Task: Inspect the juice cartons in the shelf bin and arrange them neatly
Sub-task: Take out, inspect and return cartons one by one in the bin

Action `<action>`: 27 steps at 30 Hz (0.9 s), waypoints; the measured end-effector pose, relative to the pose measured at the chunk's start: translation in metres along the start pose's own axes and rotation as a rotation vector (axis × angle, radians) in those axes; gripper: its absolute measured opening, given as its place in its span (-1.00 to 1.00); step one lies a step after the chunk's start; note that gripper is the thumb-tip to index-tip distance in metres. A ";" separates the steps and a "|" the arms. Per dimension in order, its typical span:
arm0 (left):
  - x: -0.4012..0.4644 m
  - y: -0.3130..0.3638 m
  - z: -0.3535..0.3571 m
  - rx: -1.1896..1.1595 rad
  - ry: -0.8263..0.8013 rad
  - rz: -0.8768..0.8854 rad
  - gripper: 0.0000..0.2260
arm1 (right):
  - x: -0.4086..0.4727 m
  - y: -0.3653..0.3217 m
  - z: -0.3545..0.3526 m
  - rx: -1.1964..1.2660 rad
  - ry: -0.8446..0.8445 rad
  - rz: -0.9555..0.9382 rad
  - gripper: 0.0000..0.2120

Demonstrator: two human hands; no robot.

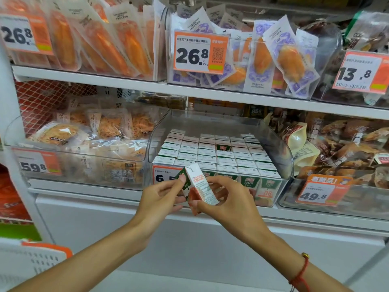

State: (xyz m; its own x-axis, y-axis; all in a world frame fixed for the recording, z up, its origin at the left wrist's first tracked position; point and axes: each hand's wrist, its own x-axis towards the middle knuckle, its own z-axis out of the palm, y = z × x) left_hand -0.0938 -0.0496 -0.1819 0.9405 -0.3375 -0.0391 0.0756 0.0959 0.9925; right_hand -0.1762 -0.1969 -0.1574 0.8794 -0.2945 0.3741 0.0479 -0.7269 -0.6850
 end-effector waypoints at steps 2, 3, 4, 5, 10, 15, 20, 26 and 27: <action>-0.001 0.000 0.002 0.046 -0.032 0.015 -0.70 | 0.000 0.000 0.000 -0.025 -0.004 -0.024 -0.61; -0.001 0.000 0.002 0.068 -0.028 0.021 -0.72 | 0.000 0.001 0.000 -0.025 -0.018 -0.037 -0.62; 0.000 0.000 0.001 0.082 -0.016 0.019 -0.74 | 0.000 0.001 0.001 -0.018 -0.040 -0.043 -0.64; 0.000 0.002 0.000 0.092 -0.001 0.009 -0.75 | 0.000 0.001 0.001 0.004 -0.070 -0.040 -0.67; 0.003 0.008 -0.007 0.154 -0.012 0.020 -0.74 | 0.006 0.003 -0.002 0.278 -0.182 0.038 -0.84; -0.004 0.018 -0.006 0.271 -0.162 0.246 -0.73 | 0.013 0.004 -0.011 0.498 -0.165 0.150 -0.65; -0.005 0.019 -0.008 0.387 -0.134 0.425 -0.48 | 0.009 0.004 -0.015 0.480 -0.283 0.018 -0.70; -0.011 0.020 -0.009 0.448 -0.142 0.575 -0.48 | 0.008 0.005 -0.023 0.486 -0.214 -0.092 -0.63; -0.012 0.020 -0.009 0.454 -0.142 0.596 -0.49 | 0.008 0.006 -0.023 0.481 -0.210 -0.099 -0.63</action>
State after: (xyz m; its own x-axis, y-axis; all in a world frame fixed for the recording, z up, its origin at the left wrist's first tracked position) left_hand -0.1005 -0.0356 -0.1626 0.7253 -0.4695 0.5035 -0.6044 -0.0843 0.7922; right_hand -0.1801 -0.2180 -0.1437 0.9333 -0.0724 0.3517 0.3037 -0.3634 -0.8807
